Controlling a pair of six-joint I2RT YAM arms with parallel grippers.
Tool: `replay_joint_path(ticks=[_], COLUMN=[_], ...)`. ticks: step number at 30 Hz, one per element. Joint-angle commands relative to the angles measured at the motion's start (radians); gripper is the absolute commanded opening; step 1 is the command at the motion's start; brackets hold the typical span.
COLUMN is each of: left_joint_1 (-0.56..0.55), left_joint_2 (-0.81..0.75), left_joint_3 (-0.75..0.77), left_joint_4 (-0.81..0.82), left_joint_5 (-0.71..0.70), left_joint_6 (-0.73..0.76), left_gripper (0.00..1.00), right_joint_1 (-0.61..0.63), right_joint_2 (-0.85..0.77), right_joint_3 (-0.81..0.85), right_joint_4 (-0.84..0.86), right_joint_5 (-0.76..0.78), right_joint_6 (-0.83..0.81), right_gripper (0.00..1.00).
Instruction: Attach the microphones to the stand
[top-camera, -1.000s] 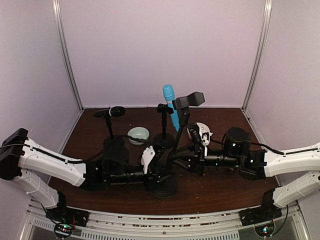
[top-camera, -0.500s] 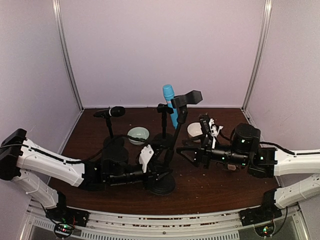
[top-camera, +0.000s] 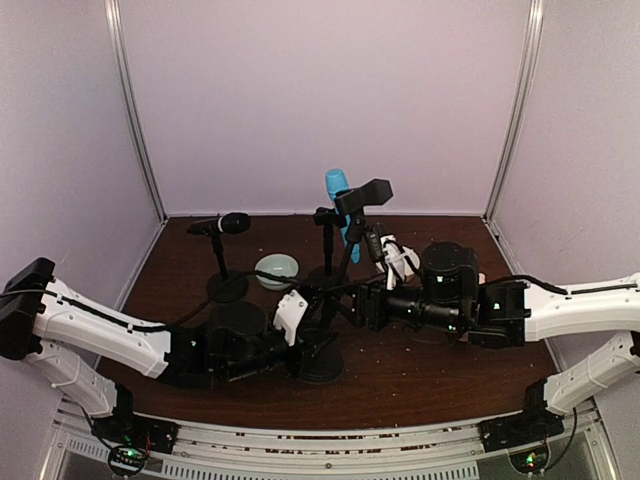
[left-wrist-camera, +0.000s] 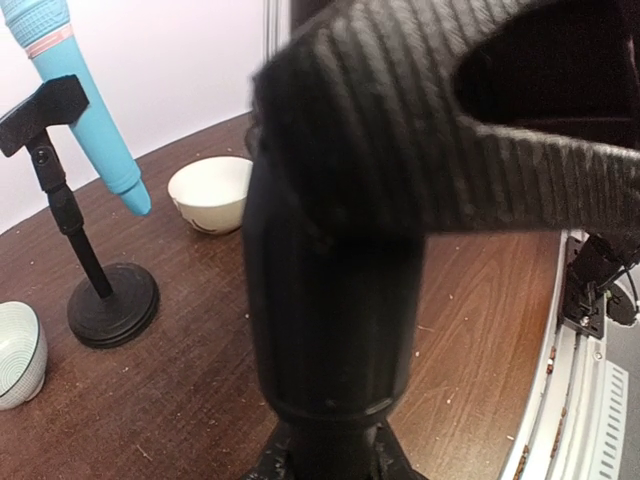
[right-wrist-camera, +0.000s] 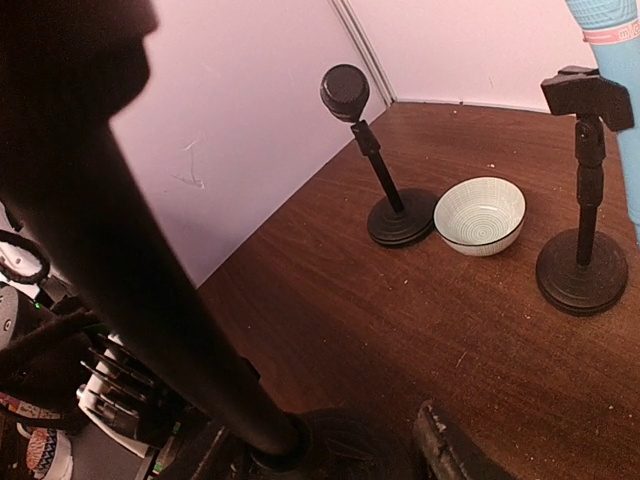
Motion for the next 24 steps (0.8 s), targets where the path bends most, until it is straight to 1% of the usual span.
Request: replay_joint_path(ticks=[1,3,8,15,19,24], left_joint_1=[-0.011,-0.014,-0.022,-0.023,-0.023,-0.023], left_joint_2=[-0.013,-0.015,-0.015,0.001,0.008,0.009], left_joint_3=[0.049,0.047,0.047,0.063,0.073,0.076], left_joint_4=[0.089,0.088,0.085,0.073,0.064,0.058], left_joint_5=[-0.051,-0.052,-0.055,-0.056,-0.055,-0.055], left_joint_6=[0.008,0.009,0.014,0.019,0.018,0.019], left_gripper=[0.00,0.00,0.00,0.00,0.00,0.00], right_joint_1=[0.009,0.013,0.016,0.018,0.021,0.022], right_joint_2=[0.018,0.025,0.046,0.051,0.056,0.062], right_joint_3=[0.024,0.025,0.032,0.025,0.014,0.015], right_joint_4=[-0.018,-0.015,-0.005,0.015,0.049,0.052], right_joint_5=[0.037,0.037,0.024,0.000,-0.047,-0.048], right_joint_6=[0.034,0.039,0.035,0.031,0.022,0.016], right_gripper=[0.55,0.54,0.45,0.46,0.46,0.37])
